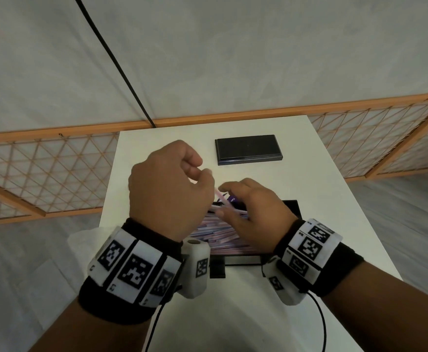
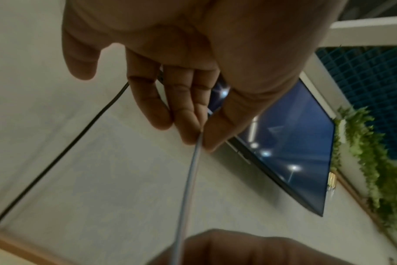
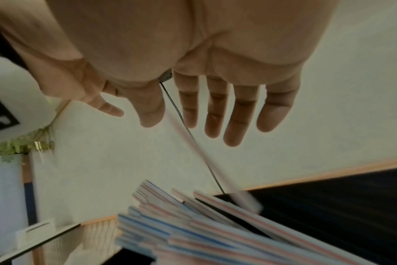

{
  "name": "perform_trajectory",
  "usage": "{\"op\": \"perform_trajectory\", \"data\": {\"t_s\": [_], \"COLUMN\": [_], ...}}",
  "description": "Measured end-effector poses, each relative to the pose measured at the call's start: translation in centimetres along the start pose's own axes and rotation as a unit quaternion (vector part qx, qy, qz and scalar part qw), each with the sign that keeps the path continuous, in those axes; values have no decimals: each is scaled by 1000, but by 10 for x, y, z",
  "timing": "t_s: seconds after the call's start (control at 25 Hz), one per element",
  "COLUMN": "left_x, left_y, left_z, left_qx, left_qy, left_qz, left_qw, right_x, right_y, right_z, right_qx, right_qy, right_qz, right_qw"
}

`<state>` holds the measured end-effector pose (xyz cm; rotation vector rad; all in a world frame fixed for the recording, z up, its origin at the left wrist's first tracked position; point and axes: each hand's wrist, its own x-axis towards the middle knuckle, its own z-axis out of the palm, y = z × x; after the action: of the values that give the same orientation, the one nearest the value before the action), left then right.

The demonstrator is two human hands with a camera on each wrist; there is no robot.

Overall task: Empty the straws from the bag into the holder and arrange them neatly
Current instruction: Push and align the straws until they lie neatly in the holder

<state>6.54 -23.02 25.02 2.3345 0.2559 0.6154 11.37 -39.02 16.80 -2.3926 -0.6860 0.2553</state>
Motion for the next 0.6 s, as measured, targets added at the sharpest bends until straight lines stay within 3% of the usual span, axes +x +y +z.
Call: {"op": "perform_trajectory", "data": {"t_s": [0.2,0.32,0.48,0.56,0.6], "left_x": [3,0,-9,-13,-15], "left_y": [3,-19,-53,-72,-83], "left_z": [-1,15,39,49,55], "left_qx": [-88,-83,-74,-107,-147], "left_qy": [-11,-58,19,47,46], "left_qz": [10,-26,-120,-215,-283], "left_qw": [996,995,990,970,947], "right_x": [4,-1,-12,-16,-17], "right_y": [-8,3,28,41,46], "right_z": [-6,-3,22,26,26], "right_qx": [76,33,-110,-156,-165], "right_qy": [56,4,-113,-129,-128], "right_qz": [-64,-20,44,66,80], "right_qw": [994,999,987,977,975]}}
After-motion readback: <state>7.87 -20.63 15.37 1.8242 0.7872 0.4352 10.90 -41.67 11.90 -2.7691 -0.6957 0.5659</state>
